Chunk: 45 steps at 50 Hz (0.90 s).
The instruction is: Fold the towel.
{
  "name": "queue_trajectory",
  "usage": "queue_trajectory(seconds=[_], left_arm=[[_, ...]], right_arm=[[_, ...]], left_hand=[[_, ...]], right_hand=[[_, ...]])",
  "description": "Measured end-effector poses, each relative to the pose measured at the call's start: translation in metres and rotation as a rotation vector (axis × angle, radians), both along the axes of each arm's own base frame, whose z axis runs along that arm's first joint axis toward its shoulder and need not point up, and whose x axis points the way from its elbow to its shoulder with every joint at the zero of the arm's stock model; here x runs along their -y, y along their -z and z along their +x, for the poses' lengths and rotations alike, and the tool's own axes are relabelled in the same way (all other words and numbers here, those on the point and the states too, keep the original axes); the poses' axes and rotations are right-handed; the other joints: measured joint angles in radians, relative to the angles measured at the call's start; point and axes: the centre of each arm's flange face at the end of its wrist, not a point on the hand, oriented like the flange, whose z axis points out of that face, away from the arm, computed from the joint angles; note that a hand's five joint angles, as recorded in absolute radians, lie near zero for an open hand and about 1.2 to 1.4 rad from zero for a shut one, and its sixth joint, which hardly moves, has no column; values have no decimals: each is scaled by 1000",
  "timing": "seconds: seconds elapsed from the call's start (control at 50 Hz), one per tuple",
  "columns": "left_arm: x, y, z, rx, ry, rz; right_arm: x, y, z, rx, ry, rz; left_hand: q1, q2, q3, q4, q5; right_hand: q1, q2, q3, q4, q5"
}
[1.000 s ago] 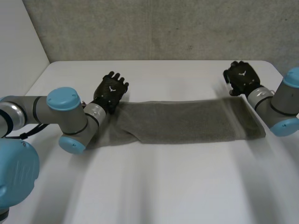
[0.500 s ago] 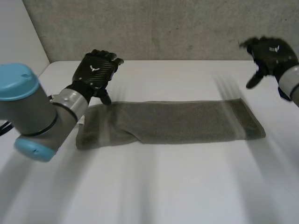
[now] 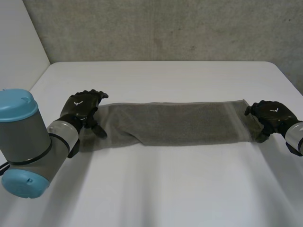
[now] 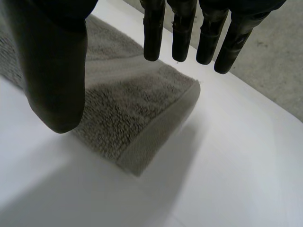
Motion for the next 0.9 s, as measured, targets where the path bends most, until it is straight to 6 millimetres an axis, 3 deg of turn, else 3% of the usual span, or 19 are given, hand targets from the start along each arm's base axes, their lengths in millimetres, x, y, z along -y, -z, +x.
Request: queue_trajectory(seconds=[0.16, 0.42, 0.54, 0.64, 0.76, 0.8, 0.86, 0.9], left_arm=[[0, 1, 1, 6, -13, 0], [-1, 2, 1, 5, -11, 5], [-3, 3, 2, 4, -11, 9], [-3, 3, 2, 3, -13, 9], [-2, 1, 3, 2, -17, 5], [-2, 1, 4, 1, -18, 4], [-2, 0, 3, 0, -19, 2], [-3, -1, 3, 0, -19, 1]], right_arm=[[7, 16, -2, -18, 7, 16], [14, 24, -10, -91, 9, -1], [22, 20, -20, -95, 34, -19], [41, 0, -44, -108, 95, -84], [59, -51, -61, -145, 134, -224], [61, -66, -58, -151, 126, -259], [59, -91, -37, -148, 82, -313], [52, -109, -5, -135, 10, -357]], left_hand=[[0, 0, 0, 0, 0], [0, -1, 0, 0, 0], [0, -1, 0, 0, 0], [0, -1, 0, 0, 0], [0, -1, 0, 0, 0], [0, -1, 0, 0, 0], [0, -1, 0, 0, 0], [0, -1, 0, 0, 0]], right_hand=[[132, 142, 0, 0, 113], [813, 851, 0, 0, 836], [858, 856, 0, 0, 851], [864, 856, 0, 0, 851], [866, 856, 0, 0, 853], [867, 856, 0, 0, 854], [867, 860, 0, 0, 855], [870, 866, 0, 0, 856]])
